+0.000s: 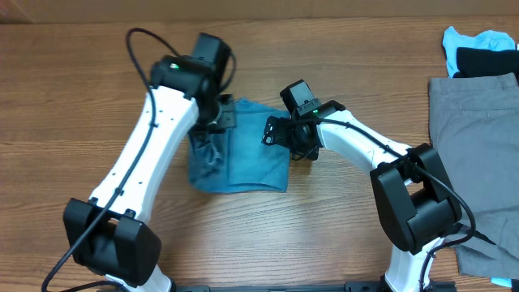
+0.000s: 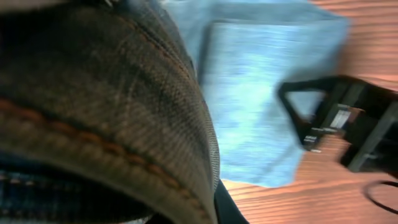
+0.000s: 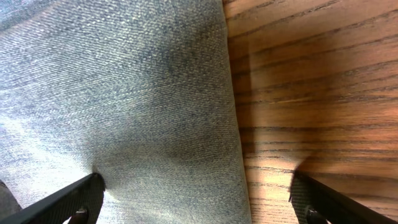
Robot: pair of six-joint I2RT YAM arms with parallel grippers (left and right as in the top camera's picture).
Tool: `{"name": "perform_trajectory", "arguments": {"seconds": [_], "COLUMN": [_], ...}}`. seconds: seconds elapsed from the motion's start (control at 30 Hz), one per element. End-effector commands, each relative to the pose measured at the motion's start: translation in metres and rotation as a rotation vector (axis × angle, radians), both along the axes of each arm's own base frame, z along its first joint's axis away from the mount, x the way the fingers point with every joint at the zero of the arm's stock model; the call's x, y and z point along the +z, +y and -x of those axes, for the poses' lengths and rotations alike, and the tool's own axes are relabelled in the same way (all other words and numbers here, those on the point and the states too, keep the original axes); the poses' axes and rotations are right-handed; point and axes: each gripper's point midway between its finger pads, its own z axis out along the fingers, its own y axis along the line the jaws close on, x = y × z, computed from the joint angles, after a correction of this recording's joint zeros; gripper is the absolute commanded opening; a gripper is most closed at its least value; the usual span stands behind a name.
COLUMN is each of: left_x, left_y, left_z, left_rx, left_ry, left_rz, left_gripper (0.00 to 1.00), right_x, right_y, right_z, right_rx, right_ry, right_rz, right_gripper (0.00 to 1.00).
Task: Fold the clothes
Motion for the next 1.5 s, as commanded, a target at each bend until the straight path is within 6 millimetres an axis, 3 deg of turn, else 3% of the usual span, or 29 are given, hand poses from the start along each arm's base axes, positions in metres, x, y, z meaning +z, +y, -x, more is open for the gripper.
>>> {"name": "perform_trajectory", "arguments": {"seconds": [0.0, 0.2, 0.53, 0.63, 0.7, 0.9, 1.07, 1.47], "left_x": [0.011, -0.003, -0.021, -0.020, -0.019, -0.018, -0.018, -0.073], "left_y": [-0.029, -0.056, -0.078, -0.086, -0.091, -0.099, -0.100, -0.114], "left_z": [-0.001, 0.010, 0.018, 0.017, 0.018, 0.015, 0.012, 0.014], "left_rx": [-0.022, -0.074, -0.120, -0.133, -0.146, -0.156, -0.157, -0.168], "left_ry": [-0.032, 0.027, 0.067, 0.052, 0.043, 0.022, 0.004, 0.140], "left_rz": [0.070, 0.107, 0.094, 0.104, 0.107, 0.119, 0.114, 0.108], "left_gripper": [0.10, 0.11, 0.04, 0.04, 0.04, 0.11, 0.23, 0.23], "right_x": [-0.008, -0.008, -0.009, -0.002, 0.013, 0.042, 0.044, 0.045], "right_y": [-0.001, 0.001, -0.008, -0.017, -0.020, -0.040, -0.058, -0.066], "right_z": [0.003, 0.005, 0.008, 0.006, 0.003, 0.003, 0.011, 0.015], "right_rx": [0.004, 0.015, 0.041, 0.038, 0.054, 0.043, 0.023, -0.009], "right_ry": [0.022, 0.026, 0.041, 0.049, 0.046, 0.065, 0.117, 0.158], "right_rz": [0.005, -0.005, 0.015, -0.007, -0.079, -0.190, -0.207, -0.227], "right_gripper": [1.00, 1.00, 1.00, 1.00, 1.00, 1.00, 1.00, 1.00]}}
